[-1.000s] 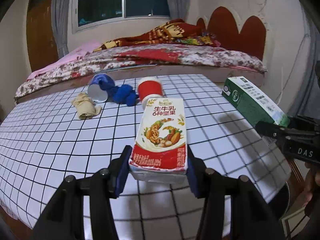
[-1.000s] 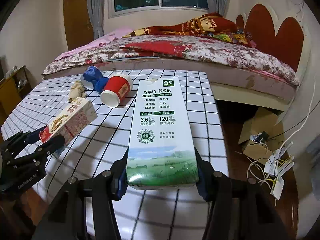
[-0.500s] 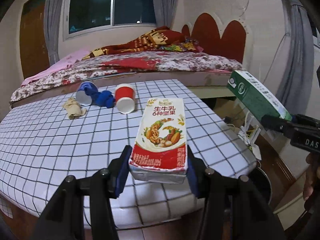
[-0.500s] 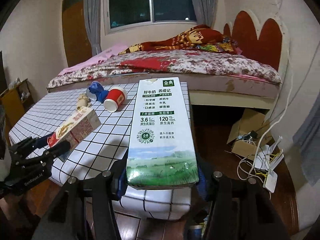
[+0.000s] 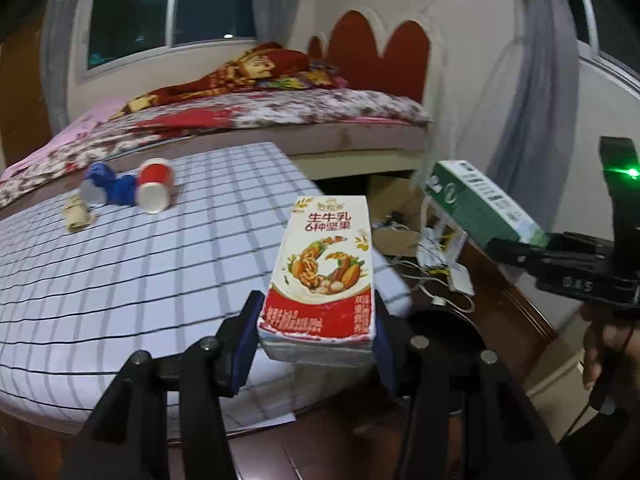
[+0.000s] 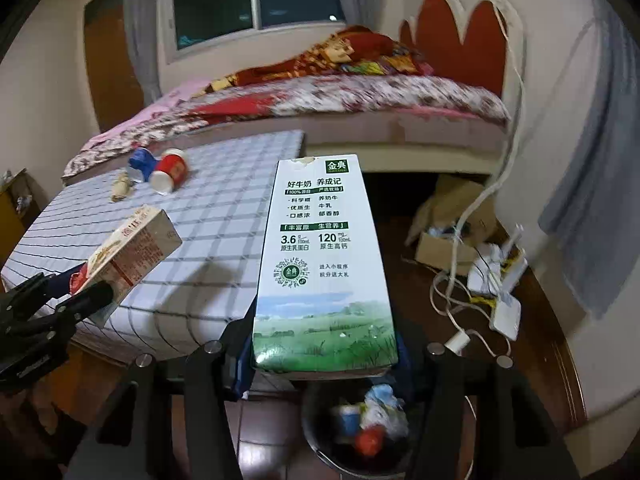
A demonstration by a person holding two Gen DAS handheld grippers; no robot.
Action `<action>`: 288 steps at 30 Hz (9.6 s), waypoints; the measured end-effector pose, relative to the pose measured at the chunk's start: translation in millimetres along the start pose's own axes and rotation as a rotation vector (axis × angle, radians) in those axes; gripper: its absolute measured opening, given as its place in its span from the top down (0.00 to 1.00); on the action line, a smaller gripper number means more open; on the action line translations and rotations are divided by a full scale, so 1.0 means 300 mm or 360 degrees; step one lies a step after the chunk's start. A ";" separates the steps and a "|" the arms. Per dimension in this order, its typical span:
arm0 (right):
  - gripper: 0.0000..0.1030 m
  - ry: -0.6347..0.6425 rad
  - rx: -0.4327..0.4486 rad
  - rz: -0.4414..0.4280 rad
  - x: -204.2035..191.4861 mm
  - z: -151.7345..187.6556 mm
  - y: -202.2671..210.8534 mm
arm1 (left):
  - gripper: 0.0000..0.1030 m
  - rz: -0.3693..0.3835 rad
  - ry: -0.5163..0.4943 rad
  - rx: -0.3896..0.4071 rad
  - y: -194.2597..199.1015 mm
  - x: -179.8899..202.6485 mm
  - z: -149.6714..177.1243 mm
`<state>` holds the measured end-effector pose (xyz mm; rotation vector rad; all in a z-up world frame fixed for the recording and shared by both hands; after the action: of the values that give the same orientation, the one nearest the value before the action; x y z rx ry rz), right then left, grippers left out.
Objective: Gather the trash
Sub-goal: 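Carry both milk cartons over the black bin, then open both tools to drop the cartons into the bin, then move both tools back toward the table, then grasp the yellow cloth with the left tool while the right tool grasps the red paper cup, then carry the yellow cloth and red cup over the black bin, then open both tools to drop cloth and cup into the bin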
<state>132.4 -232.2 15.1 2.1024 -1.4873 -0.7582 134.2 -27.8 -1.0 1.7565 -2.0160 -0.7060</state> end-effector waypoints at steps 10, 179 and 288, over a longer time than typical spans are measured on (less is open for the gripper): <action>0.45 -0.0147 -0.0237 0.0109 0.226 0.170 -0.001 | 0.50 0.0222 -0.0162 -0.0105 -0.013 0.283 0.082; 0.45 0.0208 -0.0062 -0.0454 -0.630 -0.475 -0.631 | 0.73 -0.0406 0.0270 -0.0059 -0.247 -0.905 -0.200; 0.11 0.0091 -0.0749 0.0278 0.345 0.509 -0.261 | 0.15 0.0468 -0.0399 -0.0543 -0.329 0.552 0.279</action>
<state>113.2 -313.2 -167.2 1.6096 -1.2890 -0.8732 139.5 -190.2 -134.4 1.1986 -2.0982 -1.1353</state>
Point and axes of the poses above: each gripper's, at about its wrist camera, not at the fingertips, and y roughly against the way its jaws point, x to its right, z to its underside, the point moved 5 cm from there along -y, roughly the way its jaws point, and after that the axes turned 11 degrees about -z, right-handed, at the moved point
